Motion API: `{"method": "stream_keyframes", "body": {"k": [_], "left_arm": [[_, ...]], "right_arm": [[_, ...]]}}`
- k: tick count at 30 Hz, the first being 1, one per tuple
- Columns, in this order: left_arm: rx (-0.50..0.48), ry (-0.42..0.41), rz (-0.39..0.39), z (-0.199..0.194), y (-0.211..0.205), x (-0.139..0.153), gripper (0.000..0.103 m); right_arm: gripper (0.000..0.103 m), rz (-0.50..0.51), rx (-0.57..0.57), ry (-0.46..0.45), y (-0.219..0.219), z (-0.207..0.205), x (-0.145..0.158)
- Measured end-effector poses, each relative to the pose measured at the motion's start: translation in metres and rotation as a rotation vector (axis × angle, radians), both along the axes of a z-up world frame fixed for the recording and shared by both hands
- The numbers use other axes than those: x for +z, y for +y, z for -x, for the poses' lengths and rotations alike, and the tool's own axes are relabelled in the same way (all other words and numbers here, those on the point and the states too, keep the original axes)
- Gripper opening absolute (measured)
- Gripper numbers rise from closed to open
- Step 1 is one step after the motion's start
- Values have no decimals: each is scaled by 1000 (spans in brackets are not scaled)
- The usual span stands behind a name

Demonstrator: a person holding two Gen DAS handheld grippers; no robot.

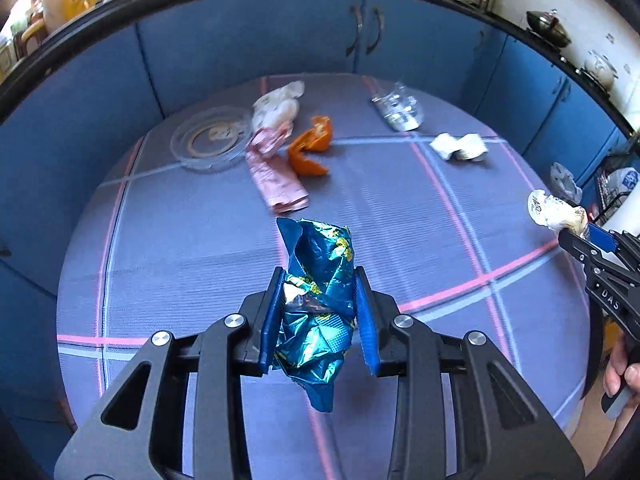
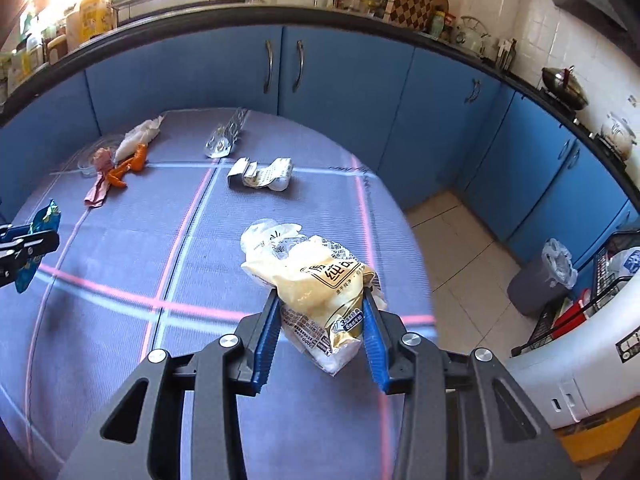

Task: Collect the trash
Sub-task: 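Grasp the teal foil wrapper with the left tool while the right tool grasps the clear snack bag, then carry the foil wrapper to the bin and open the left tool while the right tool drops the snack bag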

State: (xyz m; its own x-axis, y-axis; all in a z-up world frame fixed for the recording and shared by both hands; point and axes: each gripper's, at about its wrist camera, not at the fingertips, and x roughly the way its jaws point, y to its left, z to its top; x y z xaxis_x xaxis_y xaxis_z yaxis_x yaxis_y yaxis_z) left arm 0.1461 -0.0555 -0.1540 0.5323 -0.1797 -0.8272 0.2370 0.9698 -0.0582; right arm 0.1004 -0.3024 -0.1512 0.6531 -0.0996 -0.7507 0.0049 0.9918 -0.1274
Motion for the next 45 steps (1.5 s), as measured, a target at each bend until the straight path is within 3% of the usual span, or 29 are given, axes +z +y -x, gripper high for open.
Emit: {"method": "stream_keyframes", "body": {"k": [17,45], "left_arm": [[-125,-67,-30,42,-64,34,34],[-420,-173,-65,105,-205,78,34]], "right_arm": [[38,63,-39,-132,-35,77,53],[40,61,-241,-242,-122,155,84]]}}
